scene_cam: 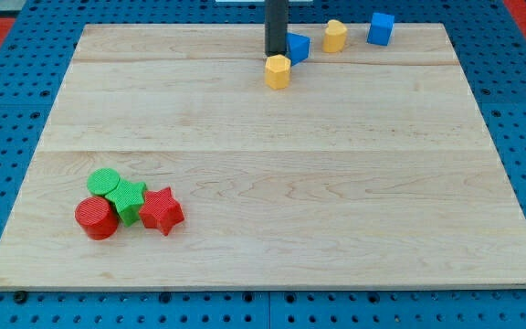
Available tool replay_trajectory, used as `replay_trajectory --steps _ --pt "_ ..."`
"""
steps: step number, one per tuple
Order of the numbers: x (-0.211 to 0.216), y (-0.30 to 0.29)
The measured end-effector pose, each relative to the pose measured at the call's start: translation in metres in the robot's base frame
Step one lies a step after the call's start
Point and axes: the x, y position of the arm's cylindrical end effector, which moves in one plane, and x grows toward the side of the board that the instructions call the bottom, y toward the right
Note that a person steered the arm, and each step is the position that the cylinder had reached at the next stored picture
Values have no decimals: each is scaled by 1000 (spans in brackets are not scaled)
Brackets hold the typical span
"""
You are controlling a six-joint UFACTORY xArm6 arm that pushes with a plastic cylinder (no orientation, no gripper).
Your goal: Move the yellow hexagon along with the blue triangle to the blue cube
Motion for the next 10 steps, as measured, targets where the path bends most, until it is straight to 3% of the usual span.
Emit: replay_trajectory --steps 1,2,3,6,7,9,10 --pt "1 -104" --pt "50 -65" --pt "72 -50" --pt "75 50" --pt "74 56" --pt "47 -19" --pt "34 -20"
